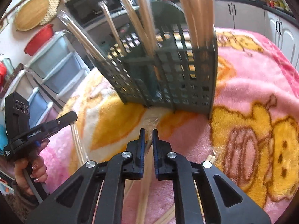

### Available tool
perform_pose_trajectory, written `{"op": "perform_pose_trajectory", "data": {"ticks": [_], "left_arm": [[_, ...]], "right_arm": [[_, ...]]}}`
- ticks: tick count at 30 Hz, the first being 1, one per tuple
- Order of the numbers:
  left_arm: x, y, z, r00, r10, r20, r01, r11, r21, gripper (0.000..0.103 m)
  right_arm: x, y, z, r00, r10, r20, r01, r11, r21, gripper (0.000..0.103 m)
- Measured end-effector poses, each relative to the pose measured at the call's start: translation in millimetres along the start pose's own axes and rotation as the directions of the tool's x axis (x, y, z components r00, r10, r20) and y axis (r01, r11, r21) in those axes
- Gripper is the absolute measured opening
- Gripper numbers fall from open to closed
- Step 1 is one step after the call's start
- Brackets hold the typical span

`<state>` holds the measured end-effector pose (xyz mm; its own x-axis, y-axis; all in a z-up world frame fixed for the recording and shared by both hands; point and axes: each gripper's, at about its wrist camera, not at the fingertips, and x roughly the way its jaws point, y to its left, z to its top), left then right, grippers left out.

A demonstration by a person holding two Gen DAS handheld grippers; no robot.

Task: Organize utensils
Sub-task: 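Close the left tool on a wooden chopstick while the right tool grasps another chopstick, then lift both held chopsticks upright and lower them into the green caddy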

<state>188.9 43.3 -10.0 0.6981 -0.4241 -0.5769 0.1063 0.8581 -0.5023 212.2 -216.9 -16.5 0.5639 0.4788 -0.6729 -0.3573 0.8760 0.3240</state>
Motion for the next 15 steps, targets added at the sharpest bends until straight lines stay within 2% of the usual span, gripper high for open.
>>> {"op": "perform_pose_trajectory", "data": {"ticks": [8,15], "left_arm": [[-35,-39,27,0.993,-0.074,0.094,0.065,0.994,0.09,0.002],[-53,-74,38,0.982,-0.136,0.134,0.111,0.977,0.181,0.002]], "right_arm": [[-46,36,16,0.992,0.051,0.117,-0.039,0.994,-0.102,0.006],[-86,54,32,0.97,0.069,0.233,-0.03,0.986,-0.165,0.006]]}}
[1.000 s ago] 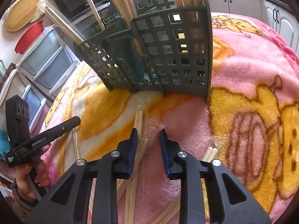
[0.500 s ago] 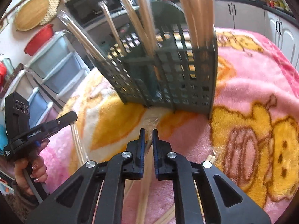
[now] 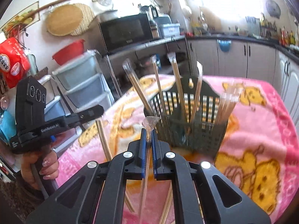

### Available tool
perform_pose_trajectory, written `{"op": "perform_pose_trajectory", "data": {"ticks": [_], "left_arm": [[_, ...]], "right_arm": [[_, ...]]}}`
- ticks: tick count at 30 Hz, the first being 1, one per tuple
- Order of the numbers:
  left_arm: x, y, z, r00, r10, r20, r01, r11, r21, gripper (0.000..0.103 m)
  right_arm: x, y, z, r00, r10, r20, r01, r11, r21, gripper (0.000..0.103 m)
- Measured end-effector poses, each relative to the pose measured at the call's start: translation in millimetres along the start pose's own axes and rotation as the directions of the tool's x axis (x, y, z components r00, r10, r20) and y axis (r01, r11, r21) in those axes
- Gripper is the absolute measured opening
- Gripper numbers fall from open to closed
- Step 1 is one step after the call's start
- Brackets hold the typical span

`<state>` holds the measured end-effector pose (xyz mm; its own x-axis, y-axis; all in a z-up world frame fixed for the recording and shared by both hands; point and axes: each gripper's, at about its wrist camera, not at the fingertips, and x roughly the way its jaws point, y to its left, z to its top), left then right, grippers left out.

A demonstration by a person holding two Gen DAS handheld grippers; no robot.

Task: Organize utensils
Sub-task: 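Lift both held chopsticks upright and lower them into the green caddy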

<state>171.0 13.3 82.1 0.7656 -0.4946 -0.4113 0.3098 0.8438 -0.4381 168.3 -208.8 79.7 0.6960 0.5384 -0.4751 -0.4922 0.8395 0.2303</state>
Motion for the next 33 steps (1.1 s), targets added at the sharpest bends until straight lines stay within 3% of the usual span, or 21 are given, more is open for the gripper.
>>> {"op": "perform_pose_trajectory", "data": {"ticks": [8,21,33], "left_arm": [[-8,-31,25,0.997,-0.048,0.055,0.043,0.996,0.08,0.002],[-20,-65,71,0.982,-0.105,0.158,0.08,0.985,0.154,0.002],[-20,-86,106,0.966,-0.123,0.227,0.078,0.977,0.197,0.002]], "right_arm": [[-29,3,25,0.993,-0.031,0.112,0.035,0.999,-0.031,0.006],[-55,-10,57,0.973,-0.051,0.226,0.059,0.998,-0.03,0.006],[-69,-4,93,0.947,-0.047,0.318,0.072,0.995,-0.067,0.006]]}}
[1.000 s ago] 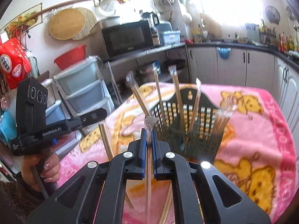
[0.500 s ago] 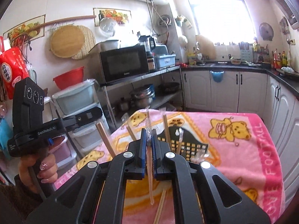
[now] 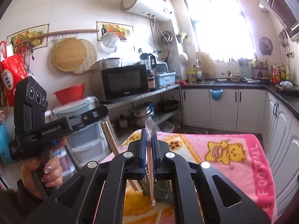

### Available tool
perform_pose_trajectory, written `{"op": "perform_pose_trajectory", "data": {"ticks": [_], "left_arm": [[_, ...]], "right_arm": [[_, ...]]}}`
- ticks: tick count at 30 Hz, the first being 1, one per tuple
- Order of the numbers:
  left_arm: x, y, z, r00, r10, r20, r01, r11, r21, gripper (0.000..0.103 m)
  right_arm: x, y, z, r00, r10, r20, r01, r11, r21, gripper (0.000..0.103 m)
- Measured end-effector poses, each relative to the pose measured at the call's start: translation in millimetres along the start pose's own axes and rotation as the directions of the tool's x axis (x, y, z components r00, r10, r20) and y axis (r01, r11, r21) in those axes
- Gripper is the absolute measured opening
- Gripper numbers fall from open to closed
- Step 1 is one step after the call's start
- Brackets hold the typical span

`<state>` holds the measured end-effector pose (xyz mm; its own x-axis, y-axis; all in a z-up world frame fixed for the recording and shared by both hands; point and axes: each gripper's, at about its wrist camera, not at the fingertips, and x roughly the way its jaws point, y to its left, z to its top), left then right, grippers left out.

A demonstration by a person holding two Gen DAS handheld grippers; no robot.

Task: Organize utensils
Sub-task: 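Lift both held chopsticks upright and lower them into the green caddy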

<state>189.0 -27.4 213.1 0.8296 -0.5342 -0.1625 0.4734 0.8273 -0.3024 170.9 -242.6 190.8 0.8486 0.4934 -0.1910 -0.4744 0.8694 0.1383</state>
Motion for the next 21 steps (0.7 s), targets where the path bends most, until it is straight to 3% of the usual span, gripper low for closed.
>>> {"op": "perform_pose_trajectory", "data": {"ticks": [12,21], "left_arm": [[7,-2,35,0.996,0.022,0.082,-0.024,1.0,0.016,0.002],[25,9,35,0.994,0.058,0.09,-0.058,0.998,0.005,0.002]], "right_arm": [[8,0,34,0.996,-0.014,0.082,0.016,1.0,-0.024,0.006],[31,-9,42,0.994,-0.047,0.099,0.05,0.998,-0.034,0.006]]}}
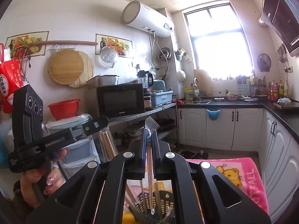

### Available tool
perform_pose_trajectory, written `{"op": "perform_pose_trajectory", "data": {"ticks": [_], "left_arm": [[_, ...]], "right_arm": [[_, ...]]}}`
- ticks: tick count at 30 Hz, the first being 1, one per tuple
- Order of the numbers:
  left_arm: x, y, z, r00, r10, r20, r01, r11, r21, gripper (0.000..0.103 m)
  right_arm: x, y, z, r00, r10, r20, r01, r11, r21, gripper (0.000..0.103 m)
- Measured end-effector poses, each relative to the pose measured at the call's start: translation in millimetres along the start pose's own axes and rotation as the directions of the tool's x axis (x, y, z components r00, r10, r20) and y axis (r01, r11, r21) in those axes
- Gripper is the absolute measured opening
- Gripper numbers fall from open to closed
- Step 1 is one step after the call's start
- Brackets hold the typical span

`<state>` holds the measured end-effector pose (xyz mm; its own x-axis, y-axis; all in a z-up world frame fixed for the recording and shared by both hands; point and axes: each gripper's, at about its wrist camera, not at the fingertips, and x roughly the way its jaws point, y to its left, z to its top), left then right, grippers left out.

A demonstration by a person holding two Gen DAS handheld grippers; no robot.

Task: Organize utensils
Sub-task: 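Lift both held chopsticks upright and lower them into the green caddy, then open both tools to release the chopsticks and withdraw from the caddy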

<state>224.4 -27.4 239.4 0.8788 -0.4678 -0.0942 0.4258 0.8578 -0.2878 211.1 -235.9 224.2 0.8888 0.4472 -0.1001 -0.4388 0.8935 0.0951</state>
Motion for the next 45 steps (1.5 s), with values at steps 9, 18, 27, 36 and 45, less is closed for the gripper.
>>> {"op": "perform_pose_trajectory", "data": {"ticks": [9,18,27,36,45], "left_arm": [[25,12,-26,0.998,0.045,-0.039,-0.044,0.999,0.008,0.002],[39,17,-51,0.996,0.054,-0.075,-0.052,0.998,0.03,0.002],[53,22,-74,0.989,0.053,-0.135,-0.05,0.998,0.031,0.002],[56,27,-88,0.984,0.061,-0.166,-0.059,0.998,0.019,0.002],[55,31,-97,0.979,0.07,-0.193,-0.07,0.998,0.008,0.002]], "right_arm": [[36,-12,-21,0.998,-0.013,-0.059,0.015,1.0,0.026,0.006],[59,-18,-49,0.992,-0.042,-0.116,0.045,0.999,0.024,0.006],[77,-20,-73,0.982,-0.071,-0.174,0.074,0.997,0.008,0.006],[79,-19,-85,0.976,-0.08,-0.204,0.082,0.997,0.002,0.006],[75,-24,-94,0.966,-0.093,-0.243,0.099,0.995,0.015,0.008]]}}
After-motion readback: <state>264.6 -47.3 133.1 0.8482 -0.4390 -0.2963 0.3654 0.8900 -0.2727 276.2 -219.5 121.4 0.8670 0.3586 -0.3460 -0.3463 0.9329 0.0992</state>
